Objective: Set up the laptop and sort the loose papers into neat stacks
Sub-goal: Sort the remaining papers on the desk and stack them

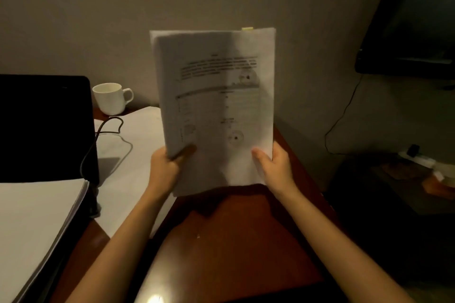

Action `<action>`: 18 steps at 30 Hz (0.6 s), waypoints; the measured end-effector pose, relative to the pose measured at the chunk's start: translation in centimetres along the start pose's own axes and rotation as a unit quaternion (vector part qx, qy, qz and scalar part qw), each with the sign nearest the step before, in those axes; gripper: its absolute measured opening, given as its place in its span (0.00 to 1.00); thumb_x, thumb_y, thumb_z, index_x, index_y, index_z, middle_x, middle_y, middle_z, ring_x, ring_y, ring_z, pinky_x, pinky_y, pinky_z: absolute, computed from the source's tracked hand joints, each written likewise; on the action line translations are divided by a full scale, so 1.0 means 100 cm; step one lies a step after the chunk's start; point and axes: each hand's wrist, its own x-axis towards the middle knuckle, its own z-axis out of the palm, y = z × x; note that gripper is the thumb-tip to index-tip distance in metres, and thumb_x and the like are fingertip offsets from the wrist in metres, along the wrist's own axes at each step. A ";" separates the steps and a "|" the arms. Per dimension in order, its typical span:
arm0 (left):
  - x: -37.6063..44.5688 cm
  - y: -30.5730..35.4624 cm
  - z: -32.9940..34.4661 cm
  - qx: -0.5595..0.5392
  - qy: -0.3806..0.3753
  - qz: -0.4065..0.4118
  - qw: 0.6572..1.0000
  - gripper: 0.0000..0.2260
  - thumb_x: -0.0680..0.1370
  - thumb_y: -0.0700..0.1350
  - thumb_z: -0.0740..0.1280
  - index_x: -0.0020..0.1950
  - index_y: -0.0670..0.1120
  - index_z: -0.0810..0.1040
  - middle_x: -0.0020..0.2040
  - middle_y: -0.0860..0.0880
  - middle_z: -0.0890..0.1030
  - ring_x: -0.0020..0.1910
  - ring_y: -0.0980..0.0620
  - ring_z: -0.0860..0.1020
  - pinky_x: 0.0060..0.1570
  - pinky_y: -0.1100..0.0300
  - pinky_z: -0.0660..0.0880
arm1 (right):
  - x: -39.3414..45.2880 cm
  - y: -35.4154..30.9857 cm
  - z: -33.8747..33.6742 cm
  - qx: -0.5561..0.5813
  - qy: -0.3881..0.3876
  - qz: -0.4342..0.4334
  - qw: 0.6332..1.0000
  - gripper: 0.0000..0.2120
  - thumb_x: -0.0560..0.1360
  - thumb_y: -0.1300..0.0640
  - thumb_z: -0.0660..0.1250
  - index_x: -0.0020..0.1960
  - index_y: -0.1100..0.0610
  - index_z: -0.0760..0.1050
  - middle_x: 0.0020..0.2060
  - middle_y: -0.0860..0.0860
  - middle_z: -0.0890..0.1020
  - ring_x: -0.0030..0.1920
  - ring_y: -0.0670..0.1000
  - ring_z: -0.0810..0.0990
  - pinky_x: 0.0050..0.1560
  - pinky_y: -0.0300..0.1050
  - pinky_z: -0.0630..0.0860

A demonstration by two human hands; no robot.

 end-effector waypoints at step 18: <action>0.039 -0.025 -0.047 -0.391 -0.041 -0.272 0.878 0.20 0.76 0.41 0.68 0.66 0.34 0.71 0.44 0.44 0.85 0.41 0.55 0.84 0.37 0.69 0.77 | 0.070 0.031 0.035 -0.607 -0.295 -0.097 0.732 0.37 0.74 0.37 0.62 0.76 0.49 0.50 0.69 0.58 0.67 0.66 0.60 0.69 0.64 0.55 0.70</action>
